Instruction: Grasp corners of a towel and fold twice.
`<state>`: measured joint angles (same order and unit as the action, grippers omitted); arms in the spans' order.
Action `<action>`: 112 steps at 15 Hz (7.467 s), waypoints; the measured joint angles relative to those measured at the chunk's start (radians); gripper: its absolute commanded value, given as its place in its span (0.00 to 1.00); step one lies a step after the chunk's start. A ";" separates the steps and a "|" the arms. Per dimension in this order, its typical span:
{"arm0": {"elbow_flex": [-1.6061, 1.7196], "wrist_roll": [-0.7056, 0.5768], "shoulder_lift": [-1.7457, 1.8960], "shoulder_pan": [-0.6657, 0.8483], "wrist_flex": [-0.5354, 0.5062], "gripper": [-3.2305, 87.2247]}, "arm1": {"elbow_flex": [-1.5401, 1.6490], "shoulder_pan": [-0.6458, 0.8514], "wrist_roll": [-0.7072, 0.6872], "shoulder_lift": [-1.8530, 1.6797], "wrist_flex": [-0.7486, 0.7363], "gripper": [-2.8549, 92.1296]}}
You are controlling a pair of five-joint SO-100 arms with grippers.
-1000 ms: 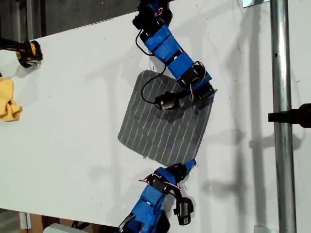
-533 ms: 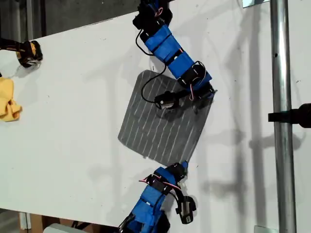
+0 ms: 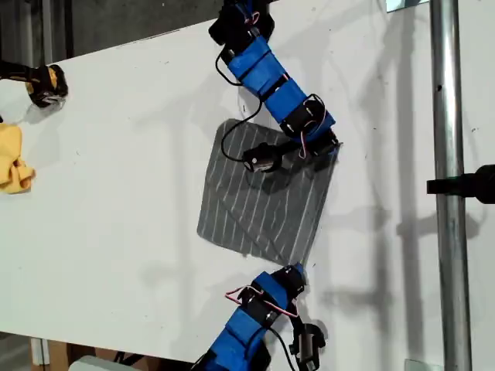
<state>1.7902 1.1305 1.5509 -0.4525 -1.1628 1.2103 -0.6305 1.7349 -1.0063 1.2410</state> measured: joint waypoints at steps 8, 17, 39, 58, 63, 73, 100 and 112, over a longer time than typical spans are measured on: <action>-0.221 -0.008 -0.002 -0.084 -0.155 0.03 | -0.250 -0.067 0.000 0.006 0.153 0.03; -0.209 -0.445 0.127 0.459 -0.311 0.03 | 0.293 0.308 -0.144 -0.563 0.371 0.03; 0.014 -0.474 0.006 0.528 -0.121 0.03 | 0.767 0.318 -0.104 -0.615 -0.029 0.03; 0.477 -0.219 0.776 0.629 -0.184 0.24 | 1.344 0.433 -0.011 -2.060 0.321 0.33; 1.109 0.043 1.503 0.495 0.075 0.17 | 1.442 0.393 0.153 -2.145 0.265 0.39; 1.227 0.051 1.913 0.506 -0.051 0.17 | 1.247 0.334 0.276 -1.005 -0.275 0.44; 1.227 0.072 1.913 0.456 -0.057 0.17 | 1.497 0.738 0.029 -2.008 0.206 0.03; 1.227 0.063 1.913 0.469 -0.057 0.16 | 0.459 0.808 -0.396 -0.423 -0.371 0.03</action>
<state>3.0173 1.1934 3.4637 0.0169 -1.2195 1.6690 0.1779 1.3392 -1.4297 0.8698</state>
